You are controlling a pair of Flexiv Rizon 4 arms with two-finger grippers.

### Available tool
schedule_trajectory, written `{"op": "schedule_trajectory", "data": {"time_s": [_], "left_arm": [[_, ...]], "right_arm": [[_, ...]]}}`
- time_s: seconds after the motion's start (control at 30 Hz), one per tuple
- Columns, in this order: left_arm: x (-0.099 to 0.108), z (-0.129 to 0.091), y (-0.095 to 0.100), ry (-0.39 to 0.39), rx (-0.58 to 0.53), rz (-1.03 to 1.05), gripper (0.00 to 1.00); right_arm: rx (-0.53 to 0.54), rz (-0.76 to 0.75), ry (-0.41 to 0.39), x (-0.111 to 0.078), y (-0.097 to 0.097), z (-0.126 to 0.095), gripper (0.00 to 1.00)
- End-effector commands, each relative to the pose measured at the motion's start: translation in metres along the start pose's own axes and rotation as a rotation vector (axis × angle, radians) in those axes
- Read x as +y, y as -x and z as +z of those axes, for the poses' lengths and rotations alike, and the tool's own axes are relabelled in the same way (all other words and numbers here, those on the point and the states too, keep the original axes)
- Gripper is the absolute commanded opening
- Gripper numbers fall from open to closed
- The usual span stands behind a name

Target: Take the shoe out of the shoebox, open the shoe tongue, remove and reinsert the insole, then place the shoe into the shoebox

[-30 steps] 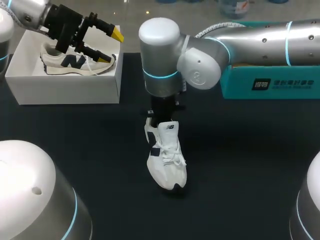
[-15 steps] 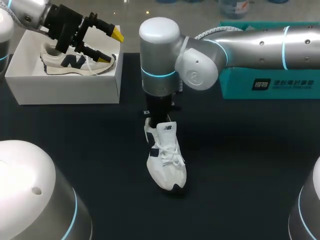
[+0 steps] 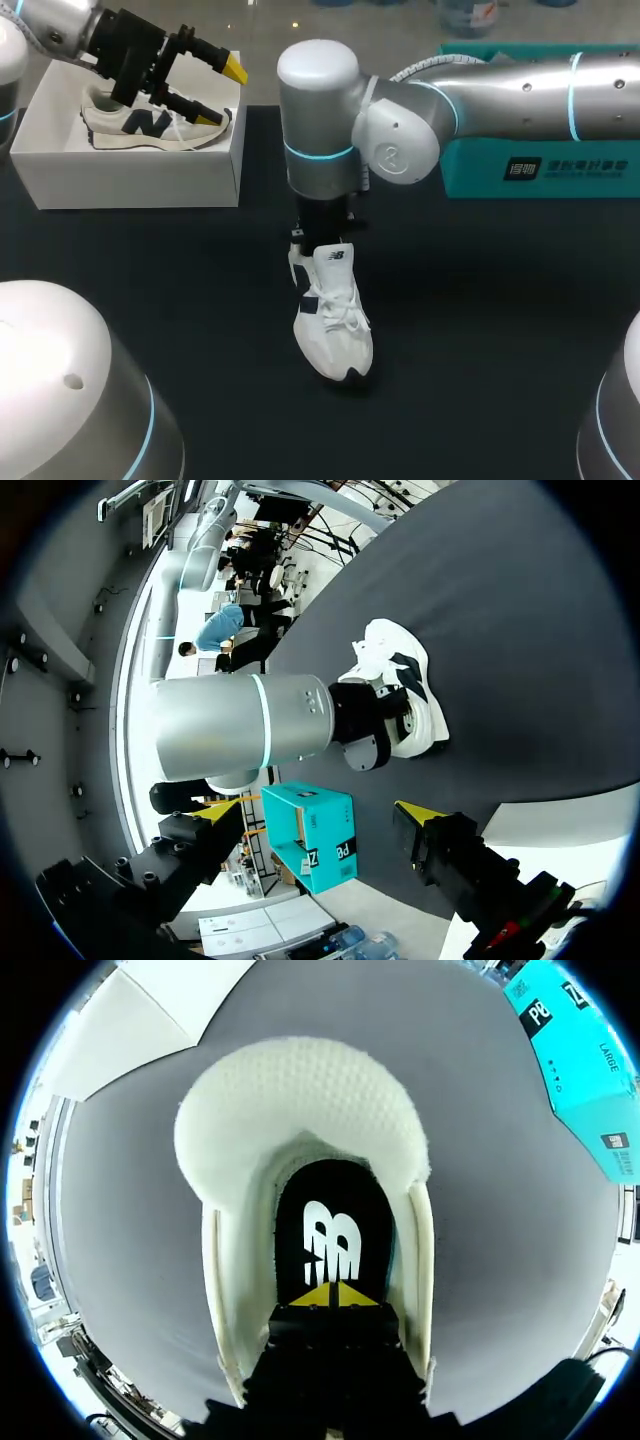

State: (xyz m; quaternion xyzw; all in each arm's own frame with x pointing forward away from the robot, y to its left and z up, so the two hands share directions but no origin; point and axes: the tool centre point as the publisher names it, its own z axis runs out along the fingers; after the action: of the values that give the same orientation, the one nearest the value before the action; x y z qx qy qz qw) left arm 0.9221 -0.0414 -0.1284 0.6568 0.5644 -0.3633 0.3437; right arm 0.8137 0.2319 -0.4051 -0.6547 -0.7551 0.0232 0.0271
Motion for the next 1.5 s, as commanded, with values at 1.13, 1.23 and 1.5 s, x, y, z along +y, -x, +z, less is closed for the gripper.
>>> {"op": "schedule_trajectory", "data": {"time_s": [1.13,1.23,1.5], "left_arm": [[-0.001,0.0,0.0,0.001,0.003,0.001,1.0],[-0.001,0.0,0.0,0.001,0.003,0.001,1.0],[-0.001,0.0,0.0,0.001,0.003,0.001,1.0]], "right_arm": [[-0.049,-0.004,-0.031,0.02,0.006,-0.021,0.0],[-0.046,-0.001,-0.072,0.013,0.008,-0.032,0.0],[-0.003,0.001,-0.199,0.0,0.008,-0.039,0.0]]}}
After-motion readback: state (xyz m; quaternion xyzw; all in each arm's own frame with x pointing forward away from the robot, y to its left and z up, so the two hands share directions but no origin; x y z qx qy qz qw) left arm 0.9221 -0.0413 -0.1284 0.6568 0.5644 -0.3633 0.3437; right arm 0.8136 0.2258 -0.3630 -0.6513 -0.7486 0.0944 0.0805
